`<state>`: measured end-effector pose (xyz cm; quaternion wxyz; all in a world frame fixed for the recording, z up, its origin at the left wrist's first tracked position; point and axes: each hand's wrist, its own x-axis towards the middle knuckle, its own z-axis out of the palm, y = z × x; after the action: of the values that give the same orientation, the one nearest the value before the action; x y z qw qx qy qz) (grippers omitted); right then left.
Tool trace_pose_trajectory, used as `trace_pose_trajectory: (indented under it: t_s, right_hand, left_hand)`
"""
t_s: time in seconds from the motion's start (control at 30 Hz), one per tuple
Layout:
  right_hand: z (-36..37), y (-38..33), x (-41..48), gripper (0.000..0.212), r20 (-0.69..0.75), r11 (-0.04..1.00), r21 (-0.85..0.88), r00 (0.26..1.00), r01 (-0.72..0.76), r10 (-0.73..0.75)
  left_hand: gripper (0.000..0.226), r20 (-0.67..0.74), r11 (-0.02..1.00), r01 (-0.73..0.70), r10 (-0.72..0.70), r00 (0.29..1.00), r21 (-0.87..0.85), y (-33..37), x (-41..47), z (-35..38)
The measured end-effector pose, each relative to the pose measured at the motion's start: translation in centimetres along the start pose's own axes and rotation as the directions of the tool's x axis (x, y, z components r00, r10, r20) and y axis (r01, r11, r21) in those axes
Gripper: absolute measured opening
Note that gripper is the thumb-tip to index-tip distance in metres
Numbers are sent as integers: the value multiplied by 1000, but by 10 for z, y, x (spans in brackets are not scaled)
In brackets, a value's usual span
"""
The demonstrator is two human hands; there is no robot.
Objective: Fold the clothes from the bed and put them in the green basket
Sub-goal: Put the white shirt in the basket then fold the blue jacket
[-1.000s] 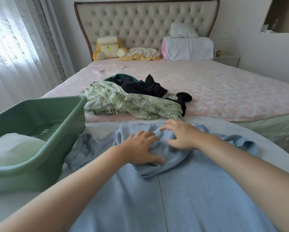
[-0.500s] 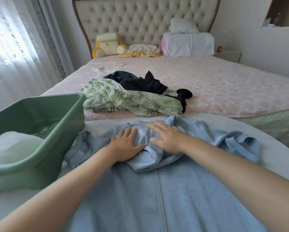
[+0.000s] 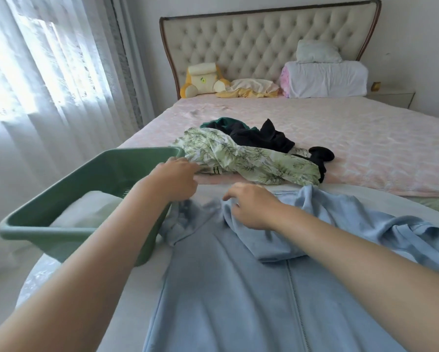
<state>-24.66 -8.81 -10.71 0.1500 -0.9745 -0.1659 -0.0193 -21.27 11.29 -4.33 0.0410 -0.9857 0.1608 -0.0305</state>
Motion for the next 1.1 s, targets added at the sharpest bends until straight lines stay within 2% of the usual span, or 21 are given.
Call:
trace_pose_trajectory:
  t_s: [0.07, 0.13, 0.27, 0.37, 0.47, 0.57, 0.63, 0.7, 0.73, 0.83, 0.9, 0.97, 1.1]
  right_hand:
    - [4, -24, 16, 42, 33, 998, 62, 999, -2, 0]
    - [10, -46, 37, 39, 61, 996, 91, 998, -19, 14]
    - [36, -74, 75, 40, 91, 995, -12, 991, -97, 98]
    - [56, -78, 88, 40, 136, 982, -64, 973, -180, 187]
    - [51, -77, 90, 45, 224, 984, -71, 958, -166, 178]
    - [29, -72, 85, 30, 128, 948, 284, 985, -147, 115]
    - [12, -64, 73, 42, 69, 833, 527, 986, -167, 154]
    - [-1, -50, 58, 43, 15, 696, 700, 978, -160, 210]
    - [-5, -41, 51, 42, -7, 642, 752, 971, -151, 237]
    - [-11, -13, 27, 41, -47, 561, 821, 966, -108, 254]
    - [-9, 4, 9, 43, -47, 553, 828, 971, -95, 236]
    - [-5, 16, -4, 45, -55, 571, 816, 973, -86, 225]
    - [0, 35, -18, 46, -76, 600, 796, 970, -82, 232]
  left_hand:
    - [51, 90, 999, 38, -38, 995, 10, -17, -11, 2]
    - [58, 182, 999, 20, -13, 983, -36, -29, -20, 9]
    - [58, 88, 970, 8, 14, 996, -243, -43, -30, 17]
    - [58, 69, 954, 14, 7, 998, -298, -49, -31, 24]
    - [59, 73, 958, 7, 15, 997, -286, -51, -29, 26]
    - [56, -12, 990, 4, -6, 1000, -137, -45, -27, 23]
    - [47, -126, 999, -9, 3, 992, -52, -35, -26, 20]
    - [39, -206, 996, -36, 18, 978, -84, -21, -23, 19]
    - [38, -194, 983, -46, 11, 981, -178, -11, -23, 17]
    - [50, 30, 841, 31, -17, 999, -540, 24, -24, 20]
    - [66, 208, 727, 160, -24, 978, -667, 43, -25, 36]
    - [71, 340, 633, 270, -12, 940, -726, 51, -23, 57]
    - [41, 355, 396, 350, -62, 933, -849, 54, -11, 71]
